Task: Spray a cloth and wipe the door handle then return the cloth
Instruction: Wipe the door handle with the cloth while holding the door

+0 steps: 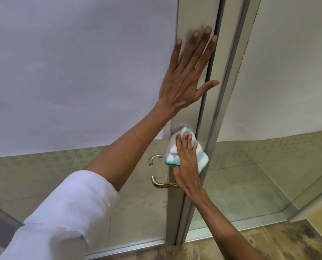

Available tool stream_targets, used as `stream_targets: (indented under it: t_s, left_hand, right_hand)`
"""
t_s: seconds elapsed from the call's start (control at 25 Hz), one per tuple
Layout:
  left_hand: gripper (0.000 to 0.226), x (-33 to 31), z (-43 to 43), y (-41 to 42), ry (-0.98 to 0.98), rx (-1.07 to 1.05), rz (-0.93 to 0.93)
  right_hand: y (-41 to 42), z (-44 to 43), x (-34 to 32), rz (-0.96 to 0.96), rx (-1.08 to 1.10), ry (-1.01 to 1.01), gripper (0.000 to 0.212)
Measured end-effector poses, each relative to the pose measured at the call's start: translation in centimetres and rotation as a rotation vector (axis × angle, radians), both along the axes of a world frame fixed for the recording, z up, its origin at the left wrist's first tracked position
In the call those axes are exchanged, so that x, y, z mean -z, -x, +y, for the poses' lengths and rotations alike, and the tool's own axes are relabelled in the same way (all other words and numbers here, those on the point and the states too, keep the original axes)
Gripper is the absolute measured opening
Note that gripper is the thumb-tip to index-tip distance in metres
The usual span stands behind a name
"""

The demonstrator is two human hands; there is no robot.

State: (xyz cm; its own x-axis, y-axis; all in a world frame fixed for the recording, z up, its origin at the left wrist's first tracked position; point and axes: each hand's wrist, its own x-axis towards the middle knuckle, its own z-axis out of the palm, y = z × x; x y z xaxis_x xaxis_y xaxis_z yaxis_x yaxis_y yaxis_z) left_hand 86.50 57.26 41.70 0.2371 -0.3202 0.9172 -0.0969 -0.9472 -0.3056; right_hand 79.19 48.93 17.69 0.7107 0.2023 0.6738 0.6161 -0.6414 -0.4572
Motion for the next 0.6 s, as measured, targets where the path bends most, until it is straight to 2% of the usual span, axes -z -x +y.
stream_targets:
  t_s: [0.12, 0.24, 0.48, 0.6]
  left_hand:
    - [0.091, 0.1, 0.0, 0.1, 0.002, 0.001, -0.021]
    - [0.091, 0.0, -0.1, 0.2, 0.003, -0.017, -0.044]
    - [0.093, -0.1, -0.2, 0.4, 0.024, 0.008, -0.022]
    - [0.094, -0.3, -0.1, 0.5, 0.002, -0.016, -0.010]
  right_hand:
    - [-0.7, -0.3, 0.8, 0.031, -0.056, 0.015, 0.106]
    - [-1.1, -1.0, 1.5, 0.076, -0.175, 0.068, 0.091]
    - [-1.1, -3.5, 5.1, 0.209, -0.340, 0.512, 0.078]
    - [-1.0, -4.5, 6.0, 0.350, -0.410, 0.529, 0.080]
